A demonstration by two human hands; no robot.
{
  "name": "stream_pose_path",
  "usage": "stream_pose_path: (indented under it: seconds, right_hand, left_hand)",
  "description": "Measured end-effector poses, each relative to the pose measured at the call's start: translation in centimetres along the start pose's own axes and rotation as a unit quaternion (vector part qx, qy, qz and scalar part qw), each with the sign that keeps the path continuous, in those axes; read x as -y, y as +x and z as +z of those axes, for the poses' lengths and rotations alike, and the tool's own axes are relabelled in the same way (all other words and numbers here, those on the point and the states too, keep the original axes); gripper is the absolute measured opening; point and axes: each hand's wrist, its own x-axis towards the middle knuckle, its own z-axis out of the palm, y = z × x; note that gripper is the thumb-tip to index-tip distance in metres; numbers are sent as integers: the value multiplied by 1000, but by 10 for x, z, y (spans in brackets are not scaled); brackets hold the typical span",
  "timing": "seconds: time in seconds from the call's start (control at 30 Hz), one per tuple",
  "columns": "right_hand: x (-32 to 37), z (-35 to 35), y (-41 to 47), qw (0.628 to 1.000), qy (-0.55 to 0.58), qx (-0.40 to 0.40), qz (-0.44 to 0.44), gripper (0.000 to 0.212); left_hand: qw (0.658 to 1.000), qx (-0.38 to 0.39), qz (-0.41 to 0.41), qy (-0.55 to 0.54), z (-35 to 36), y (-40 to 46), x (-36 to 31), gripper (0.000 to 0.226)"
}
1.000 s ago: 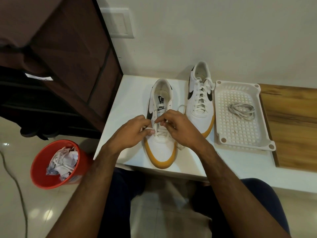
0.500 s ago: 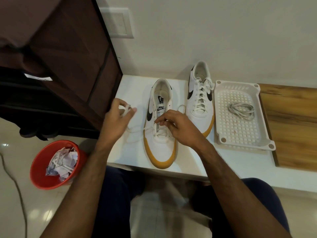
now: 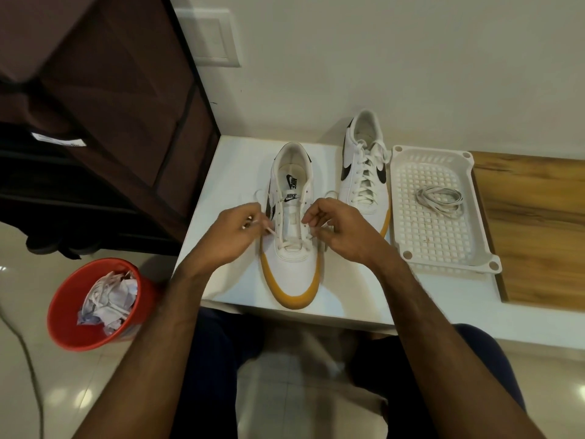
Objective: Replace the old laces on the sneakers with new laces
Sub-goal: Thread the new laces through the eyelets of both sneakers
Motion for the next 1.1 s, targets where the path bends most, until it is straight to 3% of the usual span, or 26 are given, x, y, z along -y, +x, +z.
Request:
stream_pose_path:
  seconds: [0.13,0.27,0.47,0.63,0.73,0.83,0.97,1.03,1.1]
  right_hand:
    - [-3,0,-1,999,-33,36,15,24]
    - [-6,8,-1,994,-93,50,-4,17]
    - [-3,21,3,987,-153,2,-43,9]
    - [8,8,0,998,-8,21,51,6]
    - [10,3,-2,996,43,29,77,12]
    - [11,-3,-1,996,39,-16,75,20]
    - [19,-16,0,985,93,-141,39,15]
    - [16,-19,-1,979,32,-202,14,14]
    - [12,-16,-3,967,-137,-216,-1,19]
  left_hand:
    - [977,-85,-53,-191,-5,-3,-8,28]
    - [960,-112,-91,-241,-10,-3,-5,25]
    - [979,-105,-83,-151,-8,-1,1,17]
    - [980,-163,-81,-86,-8,2,6,19]
    - [978,-163,-71,-113,-8,1,3,16]
    - [974,-183,-30,-130,-12,-1,-1,17]
    - [948,-287,2,-136,-21,-3,5,12]
    - [943,-324,-9,-73,-23,-4,8,13]
    - [952,-297,-41,60,-23,-4,9,12]
